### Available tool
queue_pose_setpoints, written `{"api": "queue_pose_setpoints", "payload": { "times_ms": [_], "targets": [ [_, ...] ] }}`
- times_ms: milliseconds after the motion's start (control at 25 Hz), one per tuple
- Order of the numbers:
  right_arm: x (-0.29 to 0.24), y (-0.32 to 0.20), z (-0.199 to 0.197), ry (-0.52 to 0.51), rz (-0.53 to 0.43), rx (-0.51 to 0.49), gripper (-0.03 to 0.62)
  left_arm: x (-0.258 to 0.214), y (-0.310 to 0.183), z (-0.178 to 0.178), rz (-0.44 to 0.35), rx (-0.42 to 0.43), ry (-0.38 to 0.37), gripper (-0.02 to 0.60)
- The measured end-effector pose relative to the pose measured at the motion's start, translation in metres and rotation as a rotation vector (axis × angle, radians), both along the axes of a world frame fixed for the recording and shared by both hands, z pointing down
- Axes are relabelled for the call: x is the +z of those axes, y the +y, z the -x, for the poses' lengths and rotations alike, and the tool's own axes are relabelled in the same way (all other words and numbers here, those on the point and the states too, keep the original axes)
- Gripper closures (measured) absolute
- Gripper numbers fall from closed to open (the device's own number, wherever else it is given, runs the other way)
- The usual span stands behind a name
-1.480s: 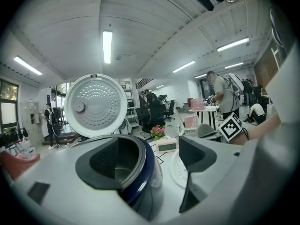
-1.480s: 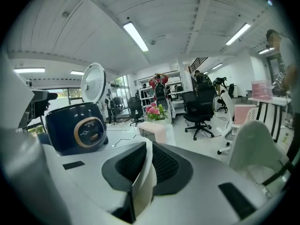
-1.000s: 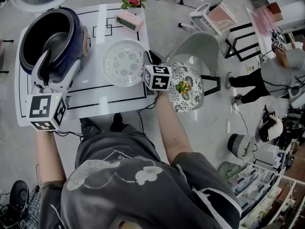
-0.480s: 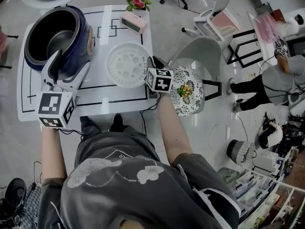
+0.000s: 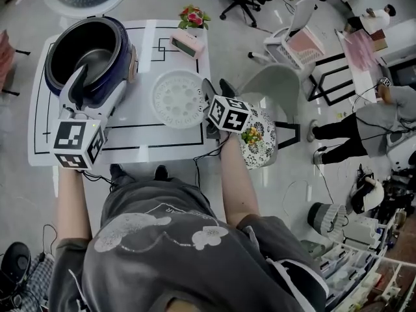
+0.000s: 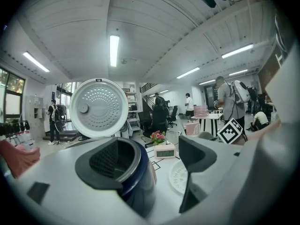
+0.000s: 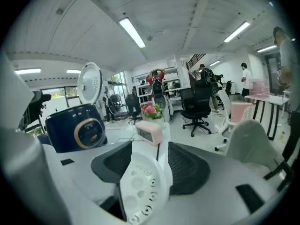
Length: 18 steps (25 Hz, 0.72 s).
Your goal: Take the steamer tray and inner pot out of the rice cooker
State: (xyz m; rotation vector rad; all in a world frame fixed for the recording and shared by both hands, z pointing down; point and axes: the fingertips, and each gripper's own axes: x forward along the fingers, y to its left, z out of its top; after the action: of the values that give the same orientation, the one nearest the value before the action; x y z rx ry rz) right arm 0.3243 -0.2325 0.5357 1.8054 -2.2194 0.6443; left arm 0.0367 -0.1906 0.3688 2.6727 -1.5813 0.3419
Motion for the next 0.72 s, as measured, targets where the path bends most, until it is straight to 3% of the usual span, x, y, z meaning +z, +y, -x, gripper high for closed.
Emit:
{"api": "queue_pose_setpoints", "payload": {
  "times_ms": [200,440,720],
  "targets": [
    [-0.067,-0.016,0.046,-0.069,-0.142,-0.102,0.29,-0.016,-0.008,0.023,-0.033,-0.031,0.003,0.176],
    [-0.142,-0.019,0.135,-0.207,-0.322,-0.306,0.283,-0.018,-0.023,0.08,-0.026,-0.113,-0.029,0.176],
    [-0.152,-0.033,0.227,-0.17,-0.313,-0.461,0.283,0.003,-0.049,0.145,0.044,-0.18,-0.041,0.176]
  ]
}}
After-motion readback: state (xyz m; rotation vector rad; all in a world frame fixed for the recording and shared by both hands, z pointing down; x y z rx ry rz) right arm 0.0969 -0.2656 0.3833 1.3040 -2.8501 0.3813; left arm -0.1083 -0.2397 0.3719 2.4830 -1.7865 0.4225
